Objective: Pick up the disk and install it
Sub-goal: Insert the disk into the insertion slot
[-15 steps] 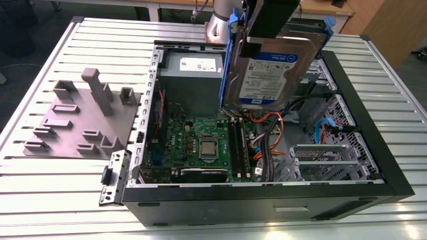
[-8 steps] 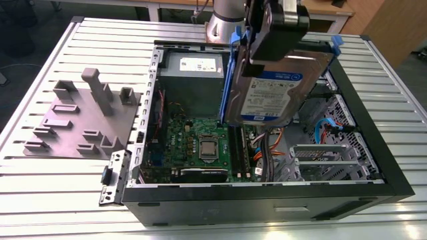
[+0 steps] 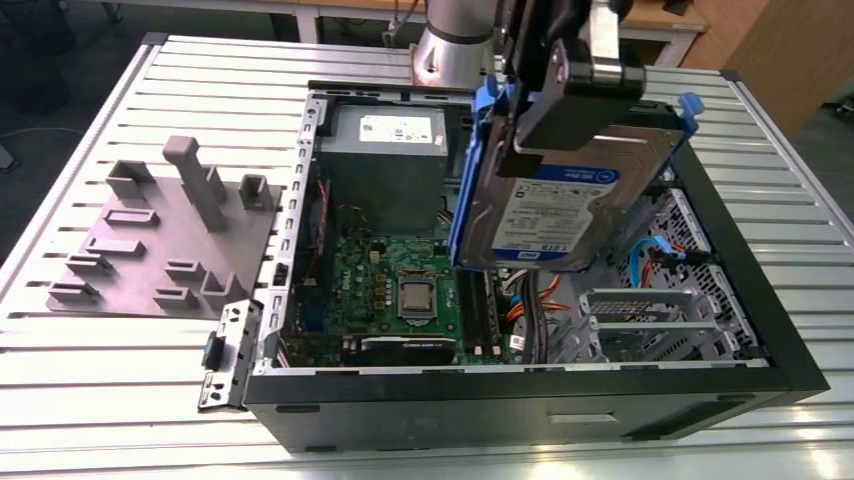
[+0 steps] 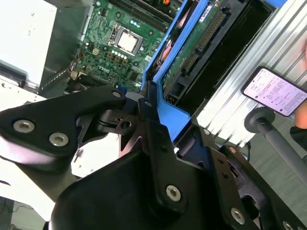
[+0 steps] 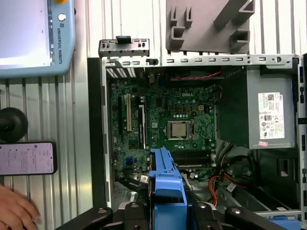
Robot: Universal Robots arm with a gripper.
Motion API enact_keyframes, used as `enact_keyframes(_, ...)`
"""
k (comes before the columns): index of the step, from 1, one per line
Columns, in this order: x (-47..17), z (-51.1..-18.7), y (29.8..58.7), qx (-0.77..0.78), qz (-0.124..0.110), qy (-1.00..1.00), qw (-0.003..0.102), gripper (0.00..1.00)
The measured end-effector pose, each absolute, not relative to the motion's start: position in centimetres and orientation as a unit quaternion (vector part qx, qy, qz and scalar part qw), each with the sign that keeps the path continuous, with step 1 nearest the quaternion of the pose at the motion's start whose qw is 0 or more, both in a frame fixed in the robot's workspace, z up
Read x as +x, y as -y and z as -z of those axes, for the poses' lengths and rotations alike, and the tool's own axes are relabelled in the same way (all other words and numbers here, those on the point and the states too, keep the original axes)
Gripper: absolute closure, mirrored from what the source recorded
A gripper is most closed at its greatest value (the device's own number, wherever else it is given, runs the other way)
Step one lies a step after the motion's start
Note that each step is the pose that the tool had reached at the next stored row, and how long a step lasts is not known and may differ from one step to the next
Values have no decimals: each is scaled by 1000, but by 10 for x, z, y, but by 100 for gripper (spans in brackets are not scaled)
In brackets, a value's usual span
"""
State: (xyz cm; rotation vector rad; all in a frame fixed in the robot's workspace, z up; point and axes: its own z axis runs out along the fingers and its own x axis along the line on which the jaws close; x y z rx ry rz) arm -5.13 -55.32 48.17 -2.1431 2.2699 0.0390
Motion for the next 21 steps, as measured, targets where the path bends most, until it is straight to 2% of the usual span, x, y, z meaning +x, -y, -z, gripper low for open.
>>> enact_keyframes(11, -16, -474, 556, -686, -10, -727, 7, 64)
enact_keyframes(21, -3, -467, 571, -686, -10, -727, 8, 64)
